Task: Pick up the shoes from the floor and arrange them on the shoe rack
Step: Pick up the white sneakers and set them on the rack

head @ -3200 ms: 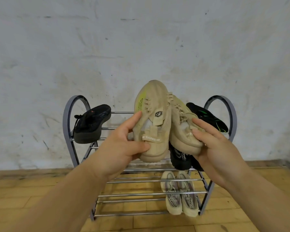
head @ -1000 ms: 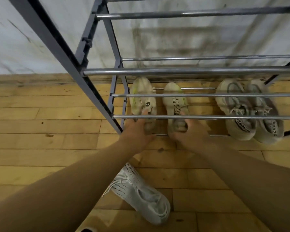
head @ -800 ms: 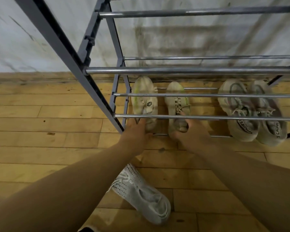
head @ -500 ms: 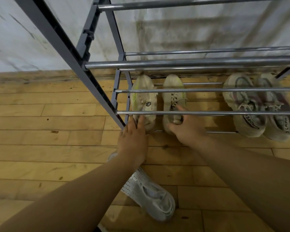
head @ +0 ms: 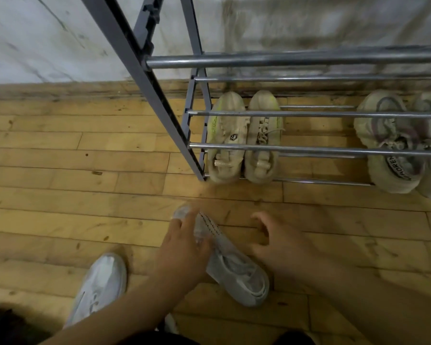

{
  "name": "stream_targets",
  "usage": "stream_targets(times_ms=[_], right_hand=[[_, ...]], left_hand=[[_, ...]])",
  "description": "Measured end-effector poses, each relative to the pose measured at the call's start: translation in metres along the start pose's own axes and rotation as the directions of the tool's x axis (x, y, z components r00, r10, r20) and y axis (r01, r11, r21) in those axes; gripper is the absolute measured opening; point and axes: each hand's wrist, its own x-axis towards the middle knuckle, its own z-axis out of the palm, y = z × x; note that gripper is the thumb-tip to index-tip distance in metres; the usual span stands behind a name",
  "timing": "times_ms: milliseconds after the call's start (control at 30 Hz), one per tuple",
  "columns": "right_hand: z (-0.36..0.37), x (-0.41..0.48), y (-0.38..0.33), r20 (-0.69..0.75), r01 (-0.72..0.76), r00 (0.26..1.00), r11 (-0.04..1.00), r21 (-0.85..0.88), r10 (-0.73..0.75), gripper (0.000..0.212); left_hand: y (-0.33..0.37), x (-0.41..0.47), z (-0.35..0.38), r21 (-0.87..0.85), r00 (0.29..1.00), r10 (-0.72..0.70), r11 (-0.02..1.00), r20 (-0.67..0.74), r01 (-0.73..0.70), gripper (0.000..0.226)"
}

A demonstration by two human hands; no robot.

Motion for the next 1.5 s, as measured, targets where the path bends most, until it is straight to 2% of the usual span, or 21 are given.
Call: stream_targets(times_ms=[67,133,200,300,433,533,633,733,800,967,1067,1133,1233,1300,1367,1500], right_hand=[[0.022,-0.003,0.004,0.136,-0.029,0.99,0.999,-0.02,0.031,0.077],[0.033,0.001,0.002,0.203,-0.067,0.978,0.997,0.036,0.058,0.078],[0.04,0.003,-0.004,0.239,-0.083,0.969,0.992,0.099,0.057,0.082],[0.047,0.002,-0.012,0.285,-0.079,0.958,0.976,0.204,0.018,0.084],[0.04,-0.002,-0.045,0.222,0.004,0.971,0.941,0.339,-0.085,0.064],[0.035,-0.015,-0.09,0.222,0.038,0.966,0.928,0.371,-0.128,0.06],[0.038,-0.024,-0.142,0.208,0.106,0.962,0.945,0.308,-0.176,0.062],[0.04,-0.038,-0.209,0.243,0.161,0.942,0.947,0.276,-0.231,0.068],[0.039,-0.056,-0.262,0.298,0.189,0.917,0.947,0.262,-0.265,0.067],[0.04,-0.137,-0.394,0.413,0.342,0.854,0.939,0.014,-0.317,0.065],[0.064,-0.192,-0.441,0.426,0.457,0.814,0.888,-0.048,-0.396,0.064],[0.089,-0.223,-0.447,0.438,0.483,0.797,0.874,-0.046,-0.417,0.065],[0.136,-0.248,-0.419,0.459,0.395,0.811,0.918,0.028,-0.363,0.065],[0.165,-0.259,-0.393,0.458,0.3,0.829,0.947,0.118,-0.32,0.059],[0.182,-0.267,-0.379,0.442,0.294,0.84,0.949,0.117,-0.315,0.055],[0.176,-0.268,-0.379,0.43,0.346,0.824,0.929,0.132,-0.369,0.065]], left_hand=[[-0.017,-0.014,0.012,-0.127,0.983,-0.111,0.983,0.144,0.129,0.076],[-0.025,-0.024,0.026,-0.27,0.957,-0.129,0.942,0.259,0.2,0.085],[-0.027,-0.027,0.036,-0.397,0.946,-0.113,0.887,0.304,0.234,0.094],[-0.03,-0.031,0.03,-0.568,0.945,-0.126,0.773,0.302,0.284,0.089],[-0.037,-0.047,-0.007,-0.683,0.977,-0.104,0.7,0.188,0.206,0.071],[-0.045,-0.061,-0.034,-0.822,0.973,-0.163,0.524,0.162,0.224,0.059],[-0.058,-0.081,-0.064,-0.923,0.973,-0.218,0.355,0.071,0.146,0.059],[-0.069,-0.112,-0.105,-0.99,0.956,-0.293,0.137,-0.02,0.022,0.055],[-0.079,-0.135,-0.14,-0.996,0.945,-0.318,0.057,-0.078,-0.063,0.052],[-0.094,-0.215,-0.208,-0.935,0.885,-0.382,-0.122,-0.266,-0.333,0.053],[-0.105,-0.261,-0.227,-0.869,0.826,-0.451,-0.187,-0.339,-0.459,0.055],[-0.116,-0.287,-0.228,-0.833,0.789,-0.522,-0.237,-0.324,-0.499,0.052],[-0.135,-0.32,-0.212,-0.816,0.753,-0.618,-0.302,-0.226,-0.493,0.051],[-0.145,-0.343,-0.198,-0.864,0.75,-0.639,-0.267,-0.173,-0.427,0.043],[-0.154,-0.362,-0.185,-0.897,0.766,-0.625,-0.239,-0.151,-0.373,0.039],[-0.161,-0.378,-0.181,-0.896,0.782,-0.573,-0.173,-0.245,-0.408,0.036]])
